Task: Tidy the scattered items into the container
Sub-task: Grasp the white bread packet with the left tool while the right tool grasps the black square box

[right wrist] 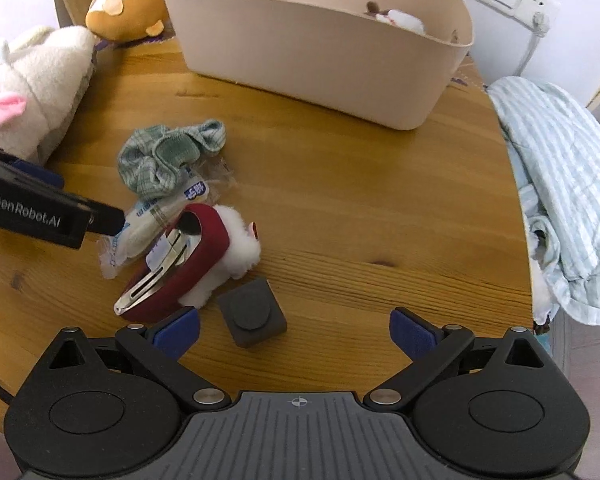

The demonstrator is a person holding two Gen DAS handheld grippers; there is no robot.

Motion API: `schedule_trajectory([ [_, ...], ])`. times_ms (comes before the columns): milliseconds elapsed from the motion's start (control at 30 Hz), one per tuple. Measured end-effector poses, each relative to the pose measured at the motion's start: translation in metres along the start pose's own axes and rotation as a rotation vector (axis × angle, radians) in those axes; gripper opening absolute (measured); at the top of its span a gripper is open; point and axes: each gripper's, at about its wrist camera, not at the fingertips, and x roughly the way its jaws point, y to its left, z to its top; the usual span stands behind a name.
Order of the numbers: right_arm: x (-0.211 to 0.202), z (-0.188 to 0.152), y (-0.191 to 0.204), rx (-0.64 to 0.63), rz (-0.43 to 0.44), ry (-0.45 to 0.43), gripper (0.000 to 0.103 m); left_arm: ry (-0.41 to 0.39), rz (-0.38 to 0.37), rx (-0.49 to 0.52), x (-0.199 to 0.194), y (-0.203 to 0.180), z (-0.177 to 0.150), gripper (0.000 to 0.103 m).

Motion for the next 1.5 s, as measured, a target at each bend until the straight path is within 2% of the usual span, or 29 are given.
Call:
schedule_trajectory([
  [233,0.014,0.002,-0.006,0.019,0.017,0.033,0.102,0.014,-0.016,-0.003,0.019,-0.007,0.005,0.082],
  [567,0.028,0.006,-0.009,0.013,0.041,0.026,0.095,0.035,-0.020,-0.027,0.042,-0.011,0.013,0.082],
  [767,0.037,0.010,-0.009,0.010,0.062,0.033,0.087,0.007,0.007,0.055,0.044,-0.018,0.011,0.082],
  [867,0.040,0.010,-0.009,0.018,0.075,0.041,0.081,-0.002,0.026,0.103,0.042,-0.022,0.007,0.074],
  [1000,0.041,0.010,-0.006,0.008,0.074,0.034,0.075,-0.013,0.038,0.141,0.038,-0.026,0.006,0.047],
  [1067,0.040,0.010,-0.004,-0.001,0.071,0.029,0.065,-0.007,0.037,0.142,0.038,-0.026,0.007,0.045],
  [1133,0.039,0.010,-0.004,-0.006,0.062,0.022,0.058,-0.009,0.031,0.141,0.038,-0.026,0.007,0.037],
  [1433,0.034,0.006,-0.009,0.030,0.054,0.008,0.030,0.003,-0.002,0.131,0.030,-0.028,-0.007,0.032],
  [1500,0.033,0.004,-0.009,0.037,0.053,0.002,0.029,0.005,-0.004,0.130,0.028,-0.029,-0.012,0.032],
])
